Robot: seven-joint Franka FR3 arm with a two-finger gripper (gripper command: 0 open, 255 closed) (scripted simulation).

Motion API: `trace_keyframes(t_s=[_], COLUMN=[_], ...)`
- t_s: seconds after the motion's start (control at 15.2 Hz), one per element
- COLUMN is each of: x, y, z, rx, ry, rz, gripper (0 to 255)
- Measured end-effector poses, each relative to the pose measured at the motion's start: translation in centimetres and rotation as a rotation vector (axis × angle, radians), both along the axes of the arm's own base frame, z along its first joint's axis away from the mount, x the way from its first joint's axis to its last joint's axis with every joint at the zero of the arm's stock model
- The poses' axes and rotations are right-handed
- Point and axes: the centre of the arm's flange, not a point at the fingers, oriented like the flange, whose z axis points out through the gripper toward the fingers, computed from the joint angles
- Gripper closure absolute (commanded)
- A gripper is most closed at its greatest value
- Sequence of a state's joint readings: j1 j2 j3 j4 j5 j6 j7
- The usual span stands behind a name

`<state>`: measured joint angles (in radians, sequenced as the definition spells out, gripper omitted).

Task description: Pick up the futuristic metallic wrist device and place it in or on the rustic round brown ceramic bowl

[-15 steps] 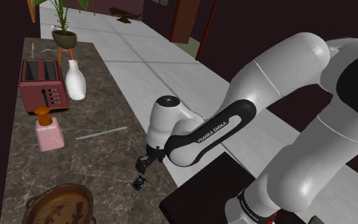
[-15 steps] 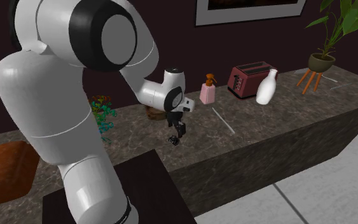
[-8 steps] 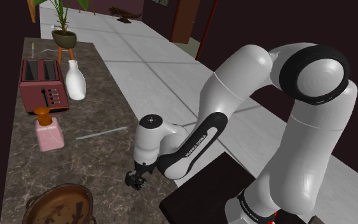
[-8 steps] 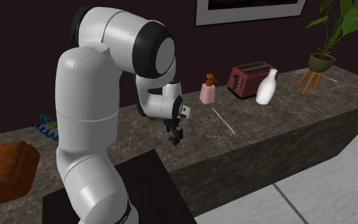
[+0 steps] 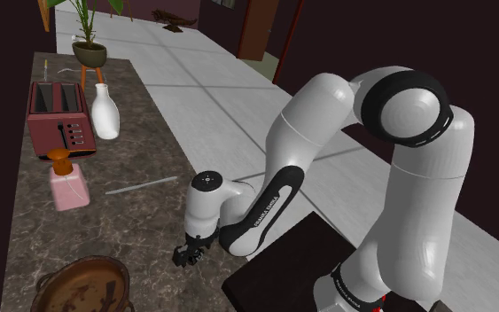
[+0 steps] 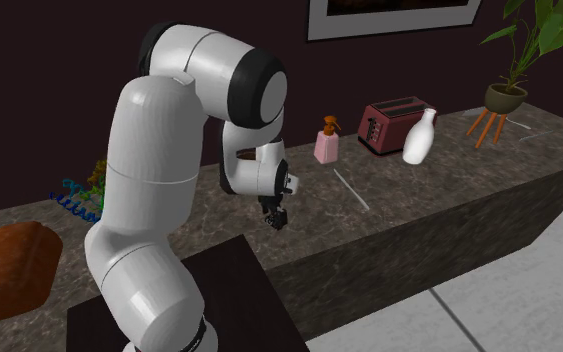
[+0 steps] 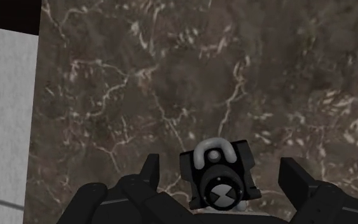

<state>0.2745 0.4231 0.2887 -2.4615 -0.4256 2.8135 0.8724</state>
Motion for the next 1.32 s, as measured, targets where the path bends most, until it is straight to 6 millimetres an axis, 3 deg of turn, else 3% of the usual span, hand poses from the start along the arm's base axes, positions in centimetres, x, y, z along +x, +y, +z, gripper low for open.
trace_keyframes(t_s=[0.26, 0.33, 0.99, 1.32], x=[0.0, 0.0, 0.0, 0.0], y=[0.0, 0.0, 0.0, 0.0], z=[-0.1, -0.1, -0.1, 2.0], rx=[0.0, 0.0, 0.0, 0.0], ry=[0.0, 0.0, 0.0, 0.0], rz=[0.0, 0.0, 0.0, 0.0], gripper=[0, 255, 255, 255])
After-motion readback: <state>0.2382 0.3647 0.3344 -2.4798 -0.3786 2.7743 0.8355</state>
